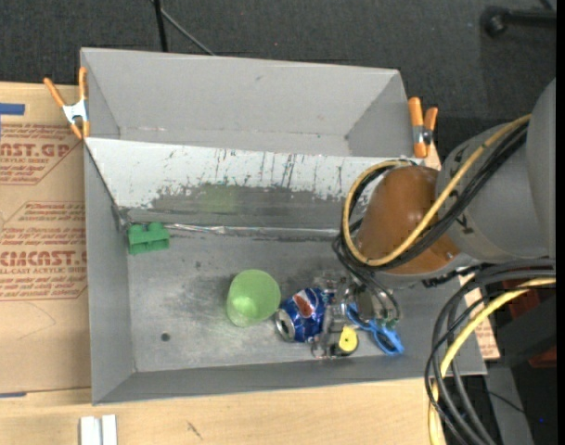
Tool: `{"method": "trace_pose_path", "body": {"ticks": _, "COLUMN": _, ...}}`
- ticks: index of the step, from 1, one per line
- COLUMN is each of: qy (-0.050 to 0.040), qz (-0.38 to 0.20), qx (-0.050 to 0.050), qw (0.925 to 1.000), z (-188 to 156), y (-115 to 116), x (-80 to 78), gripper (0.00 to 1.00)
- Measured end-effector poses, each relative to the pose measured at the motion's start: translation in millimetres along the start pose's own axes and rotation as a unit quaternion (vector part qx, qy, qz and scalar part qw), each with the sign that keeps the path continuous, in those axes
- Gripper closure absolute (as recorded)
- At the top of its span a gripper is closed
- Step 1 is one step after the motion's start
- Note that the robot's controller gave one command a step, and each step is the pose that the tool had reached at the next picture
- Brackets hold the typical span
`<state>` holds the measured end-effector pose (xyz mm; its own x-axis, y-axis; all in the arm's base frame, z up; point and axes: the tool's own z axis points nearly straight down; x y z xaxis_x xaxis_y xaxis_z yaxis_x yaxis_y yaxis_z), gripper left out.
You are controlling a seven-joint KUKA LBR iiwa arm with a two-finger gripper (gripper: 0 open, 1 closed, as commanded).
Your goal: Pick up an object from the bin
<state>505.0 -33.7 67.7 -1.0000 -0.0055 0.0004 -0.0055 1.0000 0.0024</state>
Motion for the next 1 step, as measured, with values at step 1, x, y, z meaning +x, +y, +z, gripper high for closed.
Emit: {"method": "trace_pose_path", "body": {"ticks": 1, "qy": -0.0024, "qz": 0.000, "qx": 0.001, "qw": 1.0000, "z": -43.0, "y": 0.5, "x": -1.0, "gripper": 1.00}}
